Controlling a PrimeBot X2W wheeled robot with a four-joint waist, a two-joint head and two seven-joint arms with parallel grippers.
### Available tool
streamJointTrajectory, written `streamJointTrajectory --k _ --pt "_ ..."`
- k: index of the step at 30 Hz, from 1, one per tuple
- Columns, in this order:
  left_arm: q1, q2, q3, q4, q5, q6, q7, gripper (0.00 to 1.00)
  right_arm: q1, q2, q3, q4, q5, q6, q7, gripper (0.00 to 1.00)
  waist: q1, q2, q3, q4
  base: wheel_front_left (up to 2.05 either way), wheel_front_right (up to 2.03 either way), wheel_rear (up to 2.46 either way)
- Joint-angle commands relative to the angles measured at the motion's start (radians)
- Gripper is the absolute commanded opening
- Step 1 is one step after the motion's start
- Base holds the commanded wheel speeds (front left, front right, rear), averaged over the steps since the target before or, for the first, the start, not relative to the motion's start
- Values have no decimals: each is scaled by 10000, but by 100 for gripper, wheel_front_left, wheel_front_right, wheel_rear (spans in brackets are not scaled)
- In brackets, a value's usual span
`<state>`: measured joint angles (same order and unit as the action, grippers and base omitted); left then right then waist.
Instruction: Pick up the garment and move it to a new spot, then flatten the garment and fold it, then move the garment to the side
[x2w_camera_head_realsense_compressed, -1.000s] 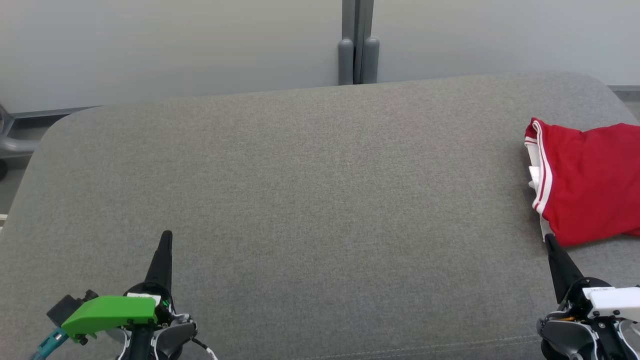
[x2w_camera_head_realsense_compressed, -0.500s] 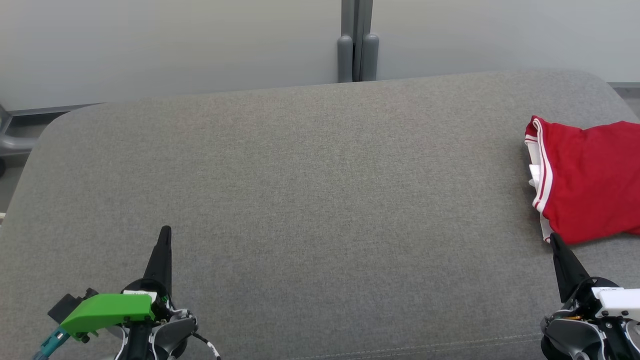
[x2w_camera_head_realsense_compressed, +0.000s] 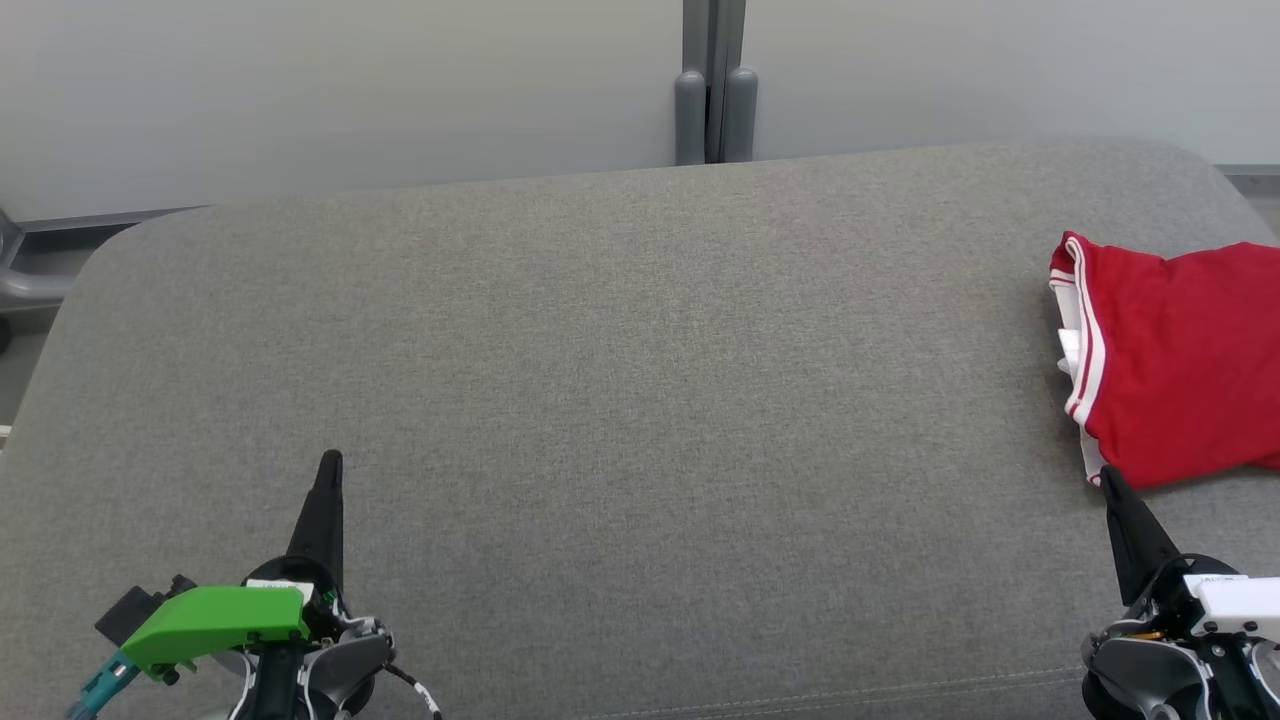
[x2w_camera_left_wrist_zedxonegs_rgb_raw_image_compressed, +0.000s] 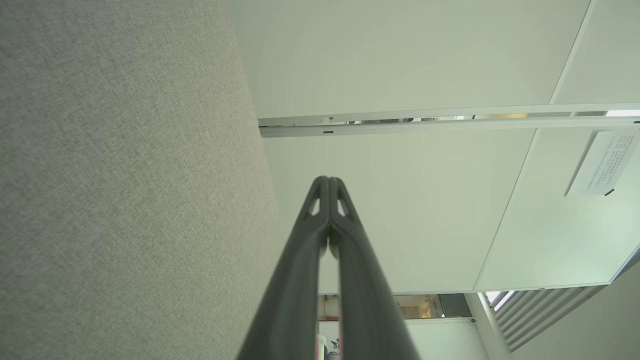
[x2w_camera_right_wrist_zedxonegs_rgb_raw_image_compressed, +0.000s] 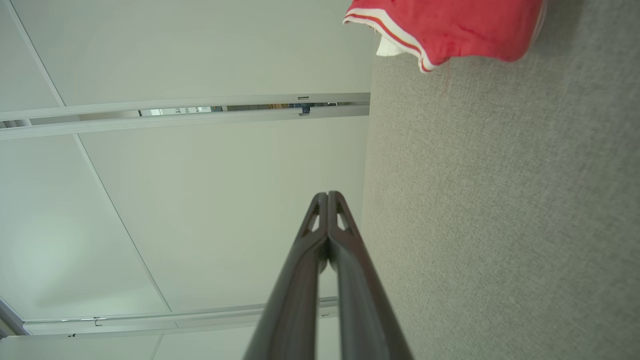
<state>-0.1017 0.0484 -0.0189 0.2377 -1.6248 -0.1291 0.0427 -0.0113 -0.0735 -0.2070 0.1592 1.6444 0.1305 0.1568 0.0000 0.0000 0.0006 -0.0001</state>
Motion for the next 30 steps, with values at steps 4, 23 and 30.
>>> streamJointTrajectory --k 4,23,30 --pt "-126 0 32 23 -38 -63 21 0 -20 -1 -27 -36 2 4 13 0 0 0 0 0 0 0 0" --pt "-124 0 33 20 -37 -62 22 0 -27 19 -49 -33 -27 4 37 0 0 0 0 0 0 0 0" --pt "-124 0 33 18 -37 -62 22 0 -30 27 -57 -32 -39 4 50 0 0 0 0 0 0 0 0"
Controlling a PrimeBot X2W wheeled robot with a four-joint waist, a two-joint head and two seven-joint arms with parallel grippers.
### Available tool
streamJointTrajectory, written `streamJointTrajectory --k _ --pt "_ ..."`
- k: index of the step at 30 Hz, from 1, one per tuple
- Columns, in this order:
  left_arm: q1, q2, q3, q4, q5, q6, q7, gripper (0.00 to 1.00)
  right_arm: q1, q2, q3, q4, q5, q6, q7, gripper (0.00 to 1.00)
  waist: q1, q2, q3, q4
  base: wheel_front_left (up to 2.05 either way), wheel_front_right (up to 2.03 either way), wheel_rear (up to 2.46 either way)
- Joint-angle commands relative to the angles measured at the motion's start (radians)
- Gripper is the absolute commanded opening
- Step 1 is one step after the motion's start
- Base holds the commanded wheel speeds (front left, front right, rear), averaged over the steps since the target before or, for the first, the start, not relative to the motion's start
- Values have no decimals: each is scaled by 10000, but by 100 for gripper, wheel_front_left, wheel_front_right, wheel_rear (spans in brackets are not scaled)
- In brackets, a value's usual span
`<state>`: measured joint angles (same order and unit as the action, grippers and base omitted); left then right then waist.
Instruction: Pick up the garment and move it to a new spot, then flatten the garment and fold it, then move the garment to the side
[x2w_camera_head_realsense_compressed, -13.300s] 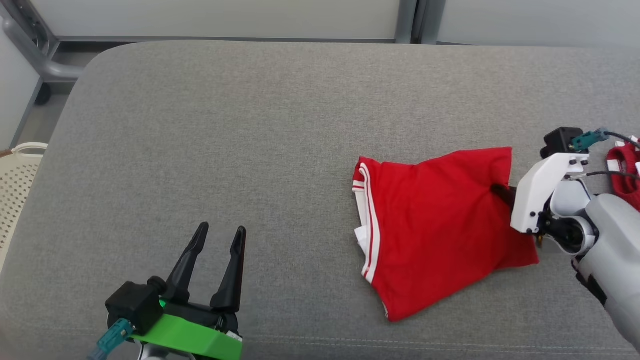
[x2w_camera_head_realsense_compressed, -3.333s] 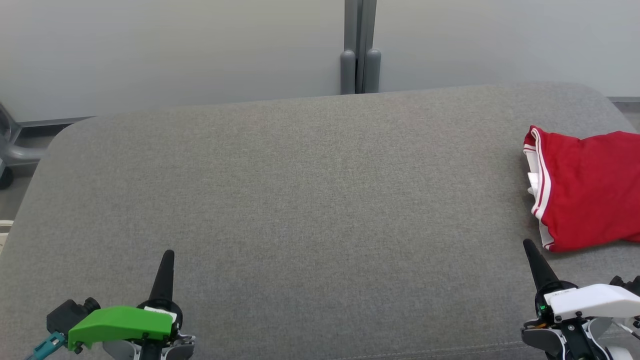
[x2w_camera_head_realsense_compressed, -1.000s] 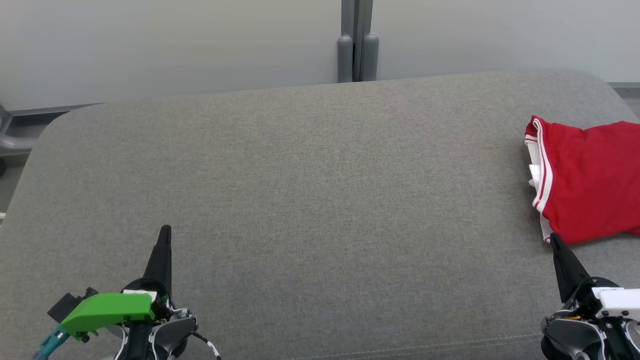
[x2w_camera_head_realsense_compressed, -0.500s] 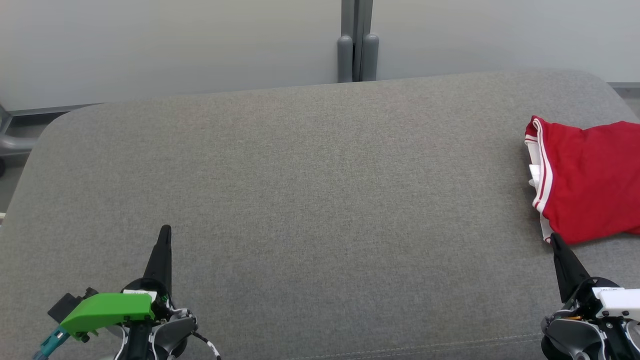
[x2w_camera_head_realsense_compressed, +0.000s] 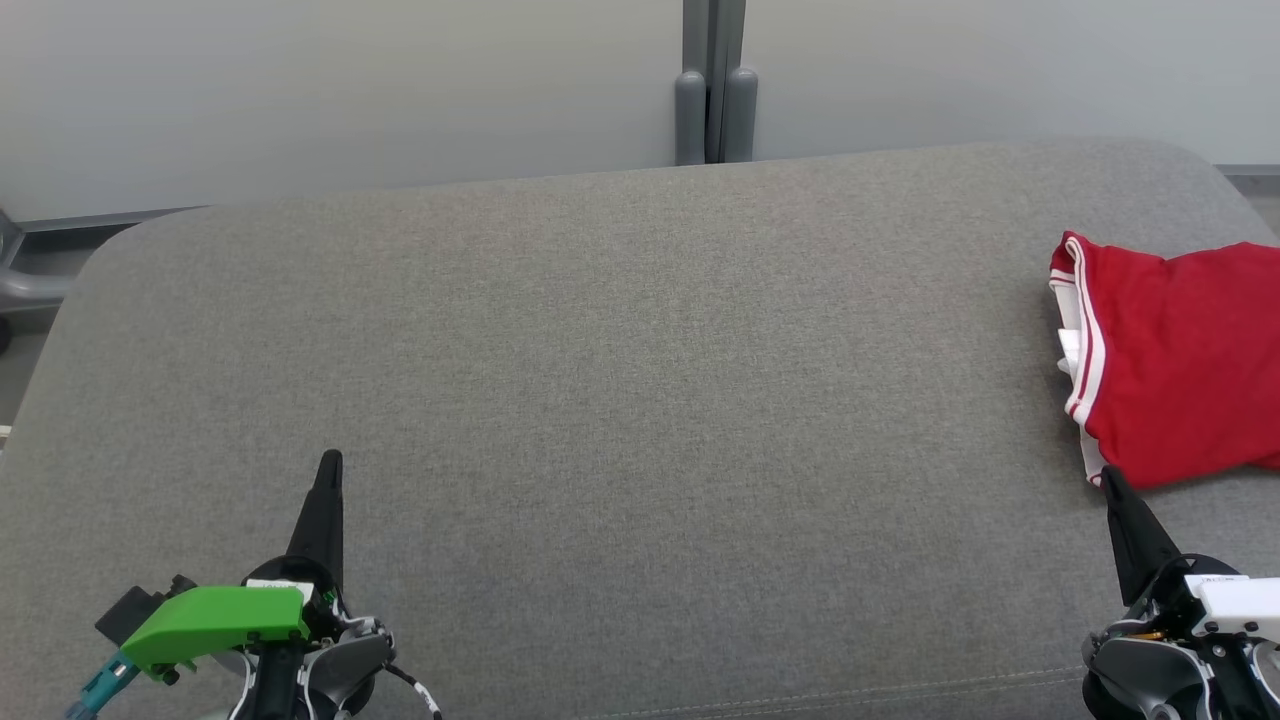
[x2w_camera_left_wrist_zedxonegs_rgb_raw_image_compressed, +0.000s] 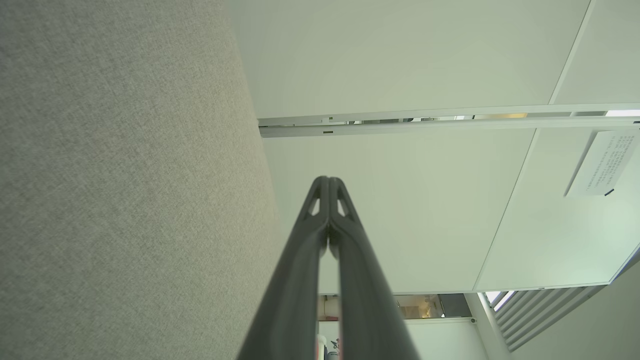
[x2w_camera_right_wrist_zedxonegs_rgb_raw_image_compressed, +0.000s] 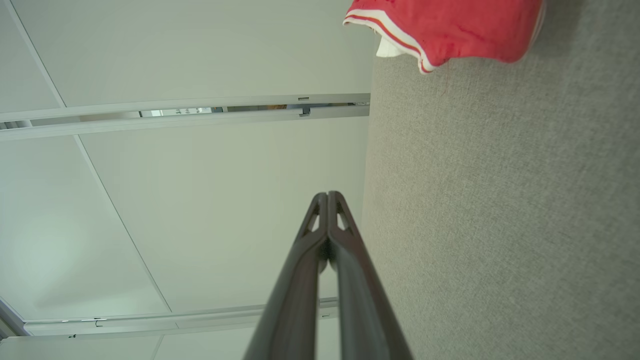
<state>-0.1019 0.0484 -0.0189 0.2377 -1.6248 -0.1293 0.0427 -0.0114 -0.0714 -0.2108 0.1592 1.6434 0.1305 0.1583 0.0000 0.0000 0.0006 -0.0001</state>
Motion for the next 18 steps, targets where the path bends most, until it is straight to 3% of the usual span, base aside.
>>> streamJointTrajectory --k 1,18 --pt "-122 0 33 18 -37 -60 22 0 -30 8 -20 -32 -32 4 37 0 0 0 0 0 0 0 0" --pt "-121 1 32 16 -37 -60 22 0 -35 24 -41 -29 -51 4 61 0 0 0 0 0 0 0 0"
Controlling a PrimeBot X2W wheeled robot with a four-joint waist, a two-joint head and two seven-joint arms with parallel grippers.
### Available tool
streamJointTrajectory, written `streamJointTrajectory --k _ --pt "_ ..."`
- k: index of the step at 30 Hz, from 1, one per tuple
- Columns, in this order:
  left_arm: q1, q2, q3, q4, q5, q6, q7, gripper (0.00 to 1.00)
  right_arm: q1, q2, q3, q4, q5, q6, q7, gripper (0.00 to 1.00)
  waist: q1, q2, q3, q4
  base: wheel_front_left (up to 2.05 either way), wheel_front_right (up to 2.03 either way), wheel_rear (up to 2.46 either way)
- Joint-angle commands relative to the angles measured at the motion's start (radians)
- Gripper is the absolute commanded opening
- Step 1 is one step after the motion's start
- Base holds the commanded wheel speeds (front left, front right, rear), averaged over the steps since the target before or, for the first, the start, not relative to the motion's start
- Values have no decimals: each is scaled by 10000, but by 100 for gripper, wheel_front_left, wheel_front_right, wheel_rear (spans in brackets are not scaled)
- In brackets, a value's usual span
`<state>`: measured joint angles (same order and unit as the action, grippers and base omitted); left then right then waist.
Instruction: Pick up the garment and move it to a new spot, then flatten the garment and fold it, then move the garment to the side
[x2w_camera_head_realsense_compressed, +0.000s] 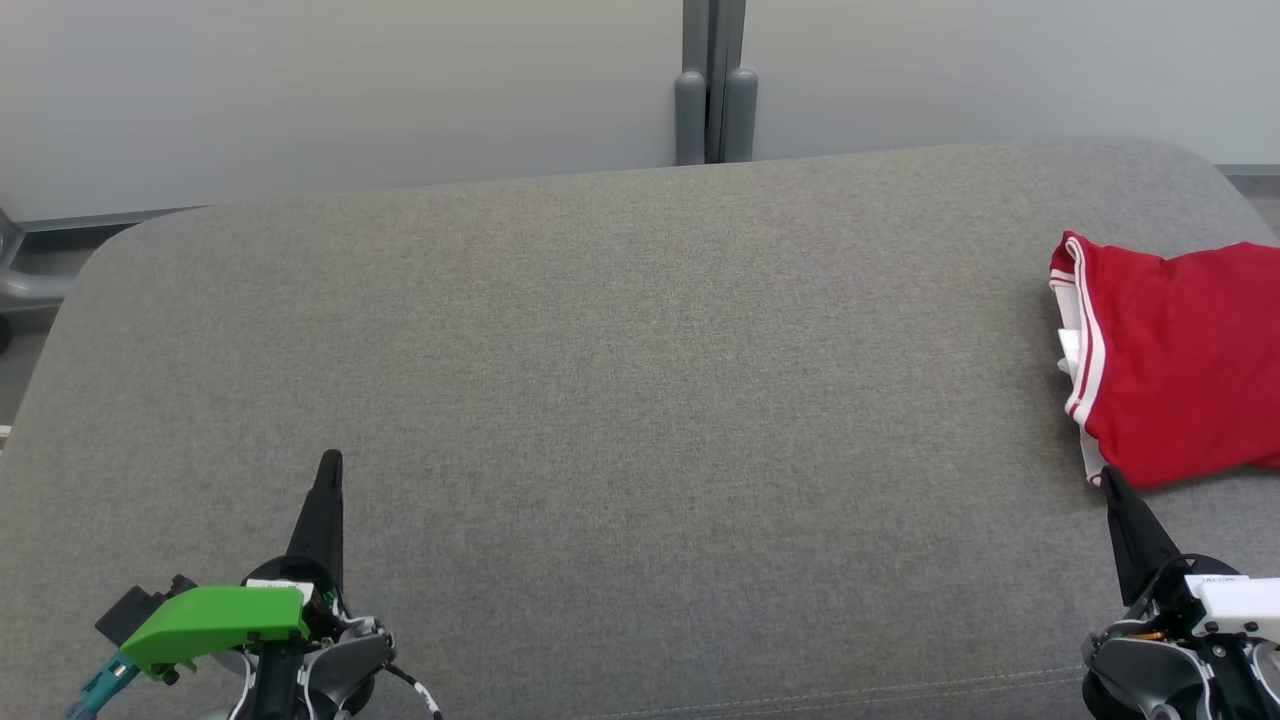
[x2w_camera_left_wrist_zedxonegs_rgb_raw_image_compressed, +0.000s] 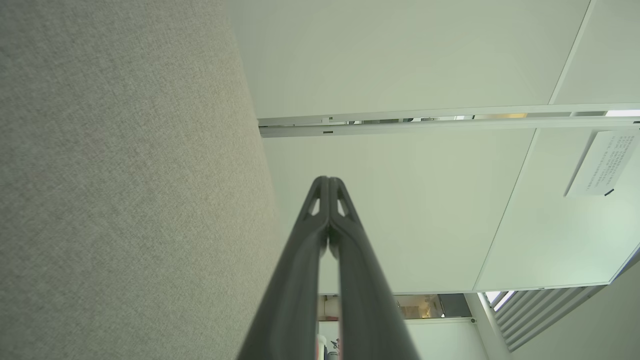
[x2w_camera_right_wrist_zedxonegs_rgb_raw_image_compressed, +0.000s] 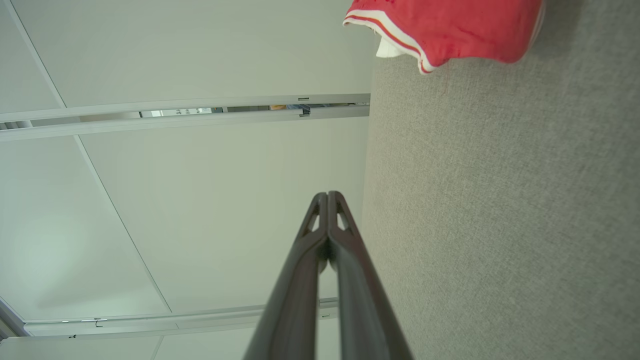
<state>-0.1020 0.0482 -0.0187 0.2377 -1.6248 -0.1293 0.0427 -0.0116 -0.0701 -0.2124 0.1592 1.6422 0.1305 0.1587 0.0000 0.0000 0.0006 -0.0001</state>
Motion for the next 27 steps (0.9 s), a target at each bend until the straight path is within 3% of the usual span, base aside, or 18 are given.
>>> streamJointTrajectory --k 1,27 --pt "-120 3 30 16 -37 -60 22 0 -33 10 -26 -29 -40 4 57 0 0 0 0 0 0 0 0" --pt "-120 3 29 14 -38 -60 21 0 -41 34 -58 -26 -78 4 84 0 0 0 0 0 0 0 0"
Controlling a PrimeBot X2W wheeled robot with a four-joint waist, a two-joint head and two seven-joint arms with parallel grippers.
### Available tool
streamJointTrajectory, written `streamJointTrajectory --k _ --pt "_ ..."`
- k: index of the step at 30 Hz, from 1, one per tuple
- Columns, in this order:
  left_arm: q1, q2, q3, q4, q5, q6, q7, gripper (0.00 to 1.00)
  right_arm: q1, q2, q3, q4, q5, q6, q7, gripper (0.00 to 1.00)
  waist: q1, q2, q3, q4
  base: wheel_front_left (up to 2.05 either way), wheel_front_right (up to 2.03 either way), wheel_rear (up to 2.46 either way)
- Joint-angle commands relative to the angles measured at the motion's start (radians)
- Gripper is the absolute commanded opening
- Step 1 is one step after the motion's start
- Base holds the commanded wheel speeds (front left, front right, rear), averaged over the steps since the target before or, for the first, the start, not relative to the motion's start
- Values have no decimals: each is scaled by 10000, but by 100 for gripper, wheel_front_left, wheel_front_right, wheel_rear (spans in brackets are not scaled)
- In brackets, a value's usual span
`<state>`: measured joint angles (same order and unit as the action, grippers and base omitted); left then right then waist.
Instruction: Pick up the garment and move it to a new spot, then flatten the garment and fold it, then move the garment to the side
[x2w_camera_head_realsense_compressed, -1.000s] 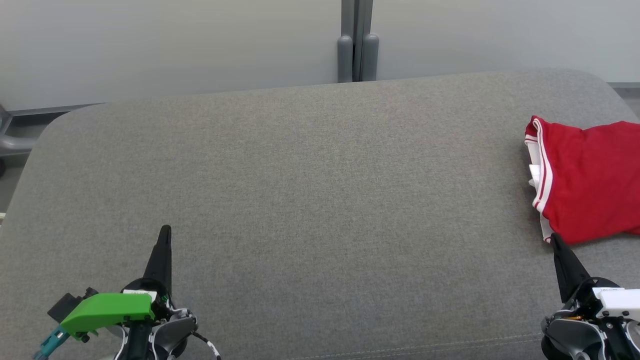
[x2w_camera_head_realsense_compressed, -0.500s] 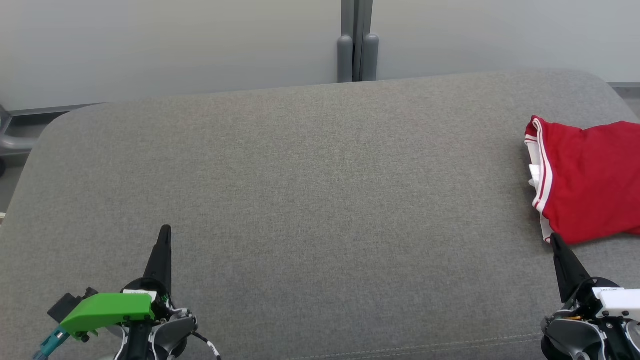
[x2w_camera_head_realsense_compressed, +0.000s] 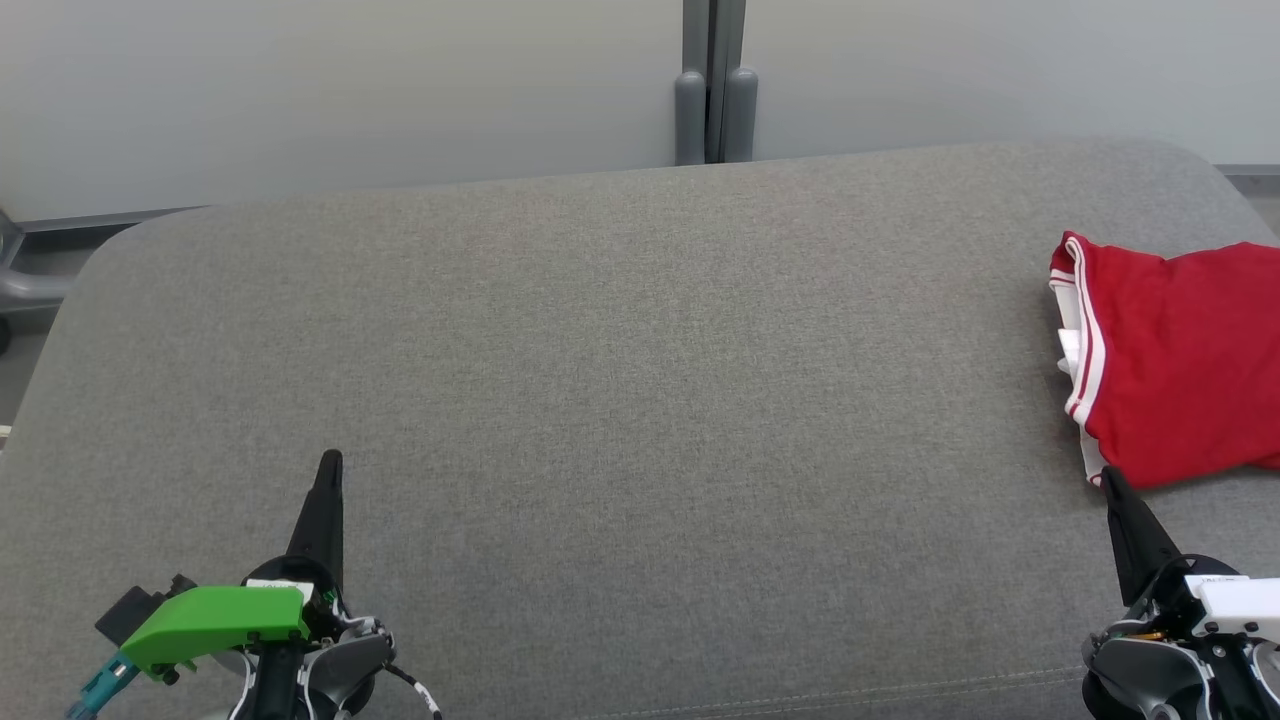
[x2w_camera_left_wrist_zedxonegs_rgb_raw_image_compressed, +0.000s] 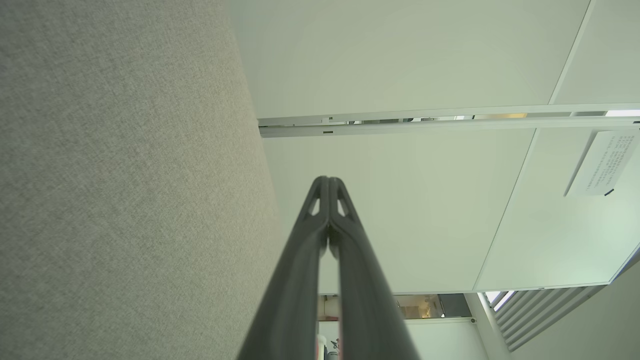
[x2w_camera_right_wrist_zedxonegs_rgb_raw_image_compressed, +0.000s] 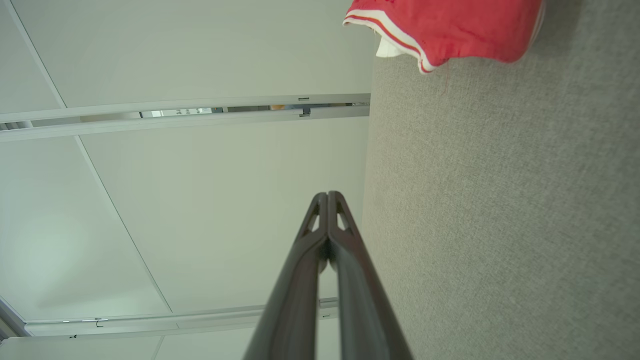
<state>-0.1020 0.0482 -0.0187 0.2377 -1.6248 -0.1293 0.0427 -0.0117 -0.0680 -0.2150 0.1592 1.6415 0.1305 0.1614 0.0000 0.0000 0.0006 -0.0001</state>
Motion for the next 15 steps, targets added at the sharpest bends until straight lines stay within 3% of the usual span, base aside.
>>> streamJointTrajectory --k 1,15 --pt "-120 3 28 14 -38 -60 21 0 -40 13 -32 -26 -69 4 57 0 0 0 0 0 0 0 0" --pt "-120 3 27 13 -40 -60 19 0 -44 22 -47 -24 -85 4 68 0 0 0 0 0 0 0 0"
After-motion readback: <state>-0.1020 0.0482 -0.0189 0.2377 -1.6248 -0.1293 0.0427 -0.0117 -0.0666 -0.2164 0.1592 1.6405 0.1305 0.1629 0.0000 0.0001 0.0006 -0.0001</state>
